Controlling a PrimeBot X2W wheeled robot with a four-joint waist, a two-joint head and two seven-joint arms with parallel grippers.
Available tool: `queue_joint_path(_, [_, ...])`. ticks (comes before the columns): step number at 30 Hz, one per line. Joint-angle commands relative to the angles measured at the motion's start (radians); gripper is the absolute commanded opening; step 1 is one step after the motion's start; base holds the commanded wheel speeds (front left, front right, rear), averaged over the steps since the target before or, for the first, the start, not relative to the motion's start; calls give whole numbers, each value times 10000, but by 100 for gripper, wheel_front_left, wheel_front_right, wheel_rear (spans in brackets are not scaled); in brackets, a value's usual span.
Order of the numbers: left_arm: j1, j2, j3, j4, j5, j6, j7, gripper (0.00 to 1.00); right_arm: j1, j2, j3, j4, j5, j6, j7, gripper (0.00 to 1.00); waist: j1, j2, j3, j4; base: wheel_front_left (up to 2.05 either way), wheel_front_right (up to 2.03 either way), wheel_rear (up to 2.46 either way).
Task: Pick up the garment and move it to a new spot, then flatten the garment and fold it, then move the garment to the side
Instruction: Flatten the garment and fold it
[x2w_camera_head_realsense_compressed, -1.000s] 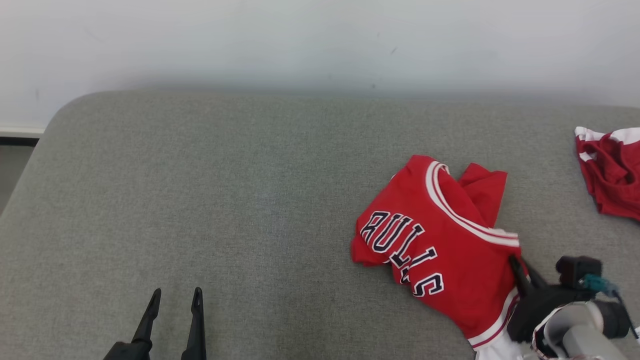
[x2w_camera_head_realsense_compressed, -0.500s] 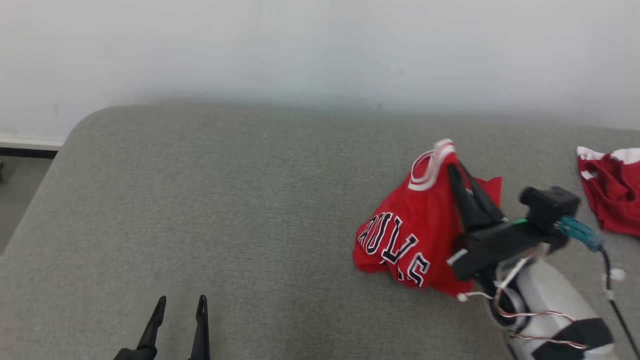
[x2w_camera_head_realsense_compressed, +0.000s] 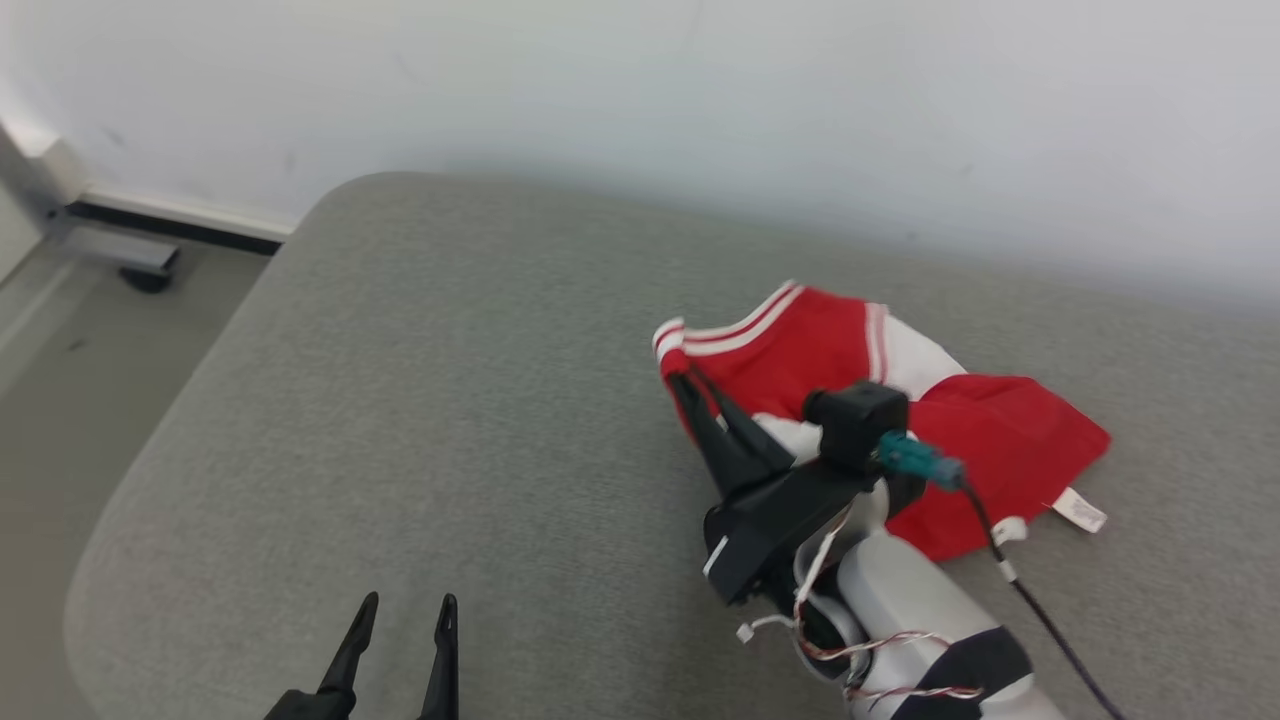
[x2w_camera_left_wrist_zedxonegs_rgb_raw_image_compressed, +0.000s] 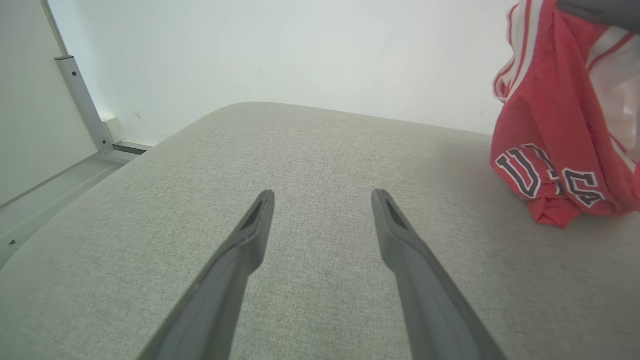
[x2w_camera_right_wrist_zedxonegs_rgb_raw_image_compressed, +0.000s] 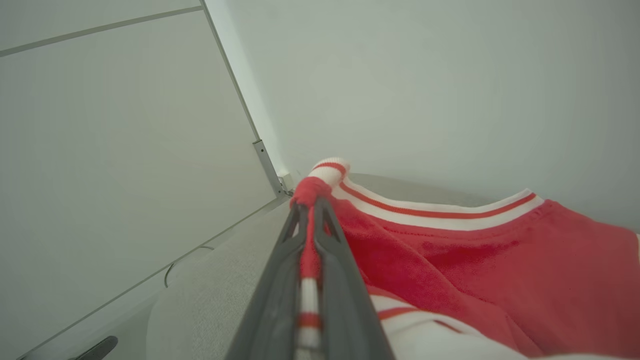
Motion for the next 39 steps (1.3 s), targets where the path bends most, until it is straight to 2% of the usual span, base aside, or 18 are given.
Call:
queue_joint_path(1, [-119, -43, -56, 47, -30, -16, -34, 100, -61, 126, 156, 356, 78, -26, -33, 0, 0, 0, 83, 658, 0, 0, 0])
queue_joint_path(4, [-209, -75, -137, 129, -57, -53, -32, 100, -34, 294, 606, 1415, 217, -26, 83, 0, 0, 0, 163, 862, 0, 0, 0])
queue_joint_path(5, [-233, -84, -169, 155, -63, -64, -34, 100, -60, 323, 725, 1715, 214, -26, -24, 7, 0, 0, 188, 912, 0, 0, 0])
queue_joint_path(6, [-252, -92, -181, 178, -72, -73, -34, 100, -60, 360, 889, 2044, 247, -26, -49, 100, 0, 0, 200, 945, 0, 0, 0])
queue_joint_path(10, [-304, -108, -106, 224, -107, -40, -32, 100, -311, 438, 1374, 2626, 484, -26, -498, 100, 0, 0, 247, 779, 0, 0, 0])
queue_joint_path(14, [-267, -110, 10, 203, -32, 4, -34, 100, -590, 427, 1611, 2539, 724, -26, -980, 100, 0, 0, 147, 346, 0, 0, 0])
queue_joint_path(19, [-143, -42, 131, 114, 55, -3, -32, 100, -655, -244, 1320, 1784, 678, -26, -1283, 100, 0, 0, -81, -237, 0, 0, 0])
queue_joint_path(22, [-54, 1, 202, 55, 77, -4, -32, 100, -341, -737, 634, 1088, 482, -26, -1335, 100, 0, 0, -182, -589, 0, 0, 0])
queue_joint_path(26, [35, 61, 350, -29, 61, -17, -34, 100, 438, -1284, -773, -258, -41, -26, -1336, 100, 0, 0, -198, -1096, 0, 0, 0])
queue_joint_path(27, [35, 61, 350, -29, 61, -17, -34, 100, 438, -1284, -773, -258, -41, -26, -1336, 100, 0, 0, -198, -1096, 0, 0, 0])
queue_joint_path(33, [84, 65, 416, -88, 132, -27, -34, 100, 2027, -1666, -2511, -1694, -647, -27, -1338, 100, 0, 0, -136, -1562, 0, 0, 0])
queue_joint_path(39, [238, 36, 334, -117, 227, -14, -32, 100, 3382, -1574, -3831, -2518, -947, -27, -1324, 100, 0, 0, -121, -1750, 0, 0, 0])
